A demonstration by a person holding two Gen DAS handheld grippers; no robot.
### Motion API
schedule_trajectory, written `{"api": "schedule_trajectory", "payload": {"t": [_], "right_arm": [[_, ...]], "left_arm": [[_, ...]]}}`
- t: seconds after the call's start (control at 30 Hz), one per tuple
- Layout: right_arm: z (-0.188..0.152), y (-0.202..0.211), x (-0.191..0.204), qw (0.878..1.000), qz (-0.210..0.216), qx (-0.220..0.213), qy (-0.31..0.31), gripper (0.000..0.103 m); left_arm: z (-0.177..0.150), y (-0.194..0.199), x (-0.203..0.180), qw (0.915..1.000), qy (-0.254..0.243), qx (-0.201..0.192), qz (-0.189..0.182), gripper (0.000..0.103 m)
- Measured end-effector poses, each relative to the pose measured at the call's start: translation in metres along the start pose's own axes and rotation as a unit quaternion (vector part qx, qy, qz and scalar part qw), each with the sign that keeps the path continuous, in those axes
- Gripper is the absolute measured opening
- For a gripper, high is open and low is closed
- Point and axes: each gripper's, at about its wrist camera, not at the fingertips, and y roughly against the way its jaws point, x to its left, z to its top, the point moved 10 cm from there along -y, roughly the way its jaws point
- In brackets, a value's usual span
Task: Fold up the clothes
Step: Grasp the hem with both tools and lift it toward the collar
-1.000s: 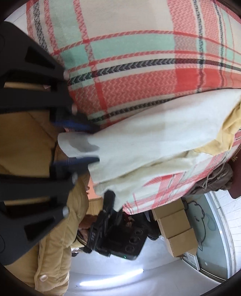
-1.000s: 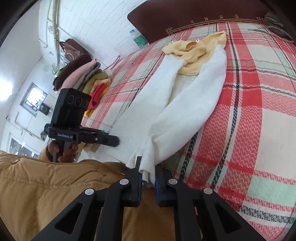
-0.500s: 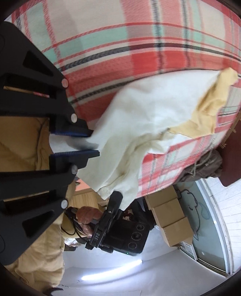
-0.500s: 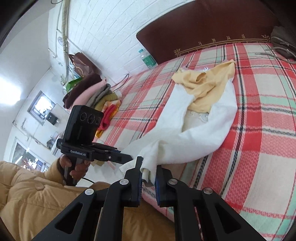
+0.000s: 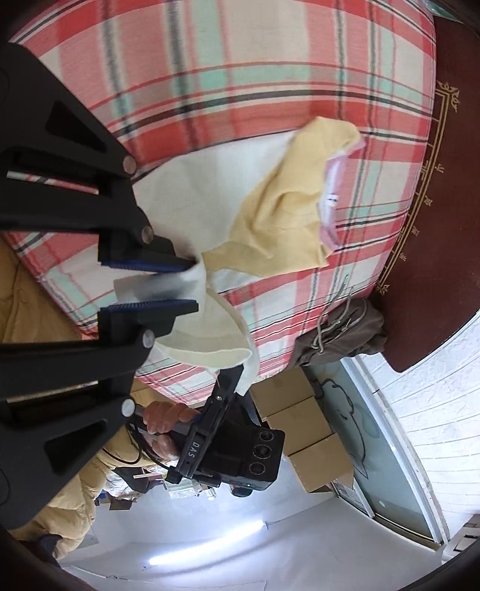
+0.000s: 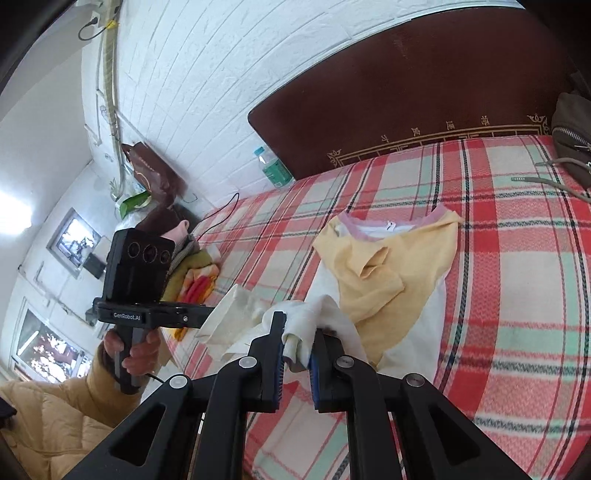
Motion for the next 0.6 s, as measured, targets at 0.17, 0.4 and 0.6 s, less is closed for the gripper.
{"api": "schedule_trajectory", "payload": {"t": [0.17, 0.4, 0.6], "right_arm": [[0.025, -0.015, -0.024, 1.000, -0.006, 0.001, -0.017, 0.010], [0.046, -0.035, -0.049, 0.999, -0.008, 0.006, -0.042, 0.010], [0.056, -0.051, -0.062, 0.998, -0.011, 0.018, -0.055, 0.011]], "left_arm": [[0.033, -0.011, 0.013, 0.9999, 0.013, -0.002, 0.000, 0.014], [0.060, -0.023, 0.034, 0.9993, 0.036, -0.006, 0.003, 0.014], [0.077, -0.031, 0.047, 0.9990, 0.041, -0.008, 0.015, 0.014]]}}
